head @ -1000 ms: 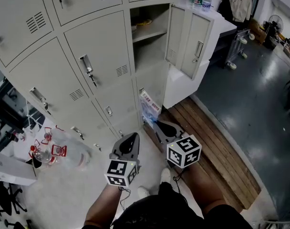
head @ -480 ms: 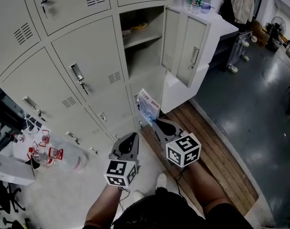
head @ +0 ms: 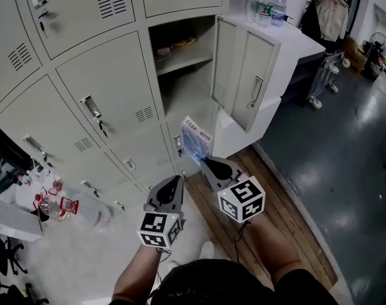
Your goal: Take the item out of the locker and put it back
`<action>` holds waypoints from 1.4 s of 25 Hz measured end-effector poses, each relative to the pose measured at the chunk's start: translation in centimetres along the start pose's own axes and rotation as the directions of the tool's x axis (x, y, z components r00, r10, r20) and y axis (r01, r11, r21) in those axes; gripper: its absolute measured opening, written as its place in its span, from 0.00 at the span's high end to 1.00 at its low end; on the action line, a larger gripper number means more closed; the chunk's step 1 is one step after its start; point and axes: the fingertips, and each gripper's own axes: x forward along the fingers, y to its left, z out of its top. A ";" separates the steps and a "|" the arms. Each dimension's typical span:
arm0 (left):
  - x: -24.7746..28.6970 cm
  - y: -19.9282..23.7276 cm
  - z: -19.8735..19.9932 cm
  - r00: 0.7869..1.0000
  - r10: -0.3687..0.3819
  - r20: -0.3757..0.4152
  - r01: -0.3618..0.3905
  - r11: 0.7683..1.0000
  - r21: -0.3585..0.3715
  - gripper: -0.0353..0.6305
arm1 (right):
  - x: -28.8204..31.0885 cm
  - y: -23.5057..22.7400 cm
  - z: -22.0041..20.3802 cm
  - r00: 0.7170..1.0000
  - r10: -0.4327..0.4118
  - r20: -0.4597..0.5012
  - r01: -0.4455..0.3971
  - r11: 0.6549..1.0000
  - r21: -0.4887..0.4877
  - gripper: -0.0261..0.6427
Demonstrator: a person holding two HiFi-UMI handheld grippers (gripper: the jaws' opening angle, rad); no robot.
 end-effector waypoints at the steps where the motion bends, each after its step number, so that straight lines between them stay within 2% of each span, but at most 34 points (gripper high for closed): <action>1: 0.5 -0.1 0.1 1.000 0.006 0.003 -0.006 1.000 0.000 0.94 | 0.1 -0.5 0.1 1.000 0.007 0.000 -0.007 1.000 -0.006 0.94; 10: 3.8 -1.0 1.1 1.000 0.027 0.006 -0.027 1.000 0.013 0.94 | 1.0 -3.9 1.6 0.999 0.033 0.011 -0.032 0.997 -0.065 0.94; 18: 6.2 -0.2 1.8 1.000 0.027 0.006 -0.027 1.000 0.012 0.94 | 3.3 -5.6 2.8 0.999 0.046 0.010 -0.045 0.993 -0.109 0.94; 26: 9.9 3.1 1.7 1.000 0.006 -0.003 -0.006 1.000 0.003 0.94 | 8.8 -8.3 3.6 0.999 0.035 -0.005 -0.035 0.990 -0.139 0.94; 35: 16.2 8.9 2.2 0.999 -0.027 -0.025 0.027 1.000 -0.005 0.94 | 17.7 -12.9 3.6 0.999 0.000 -0.040 -0.006 0.987 -0.159 0.94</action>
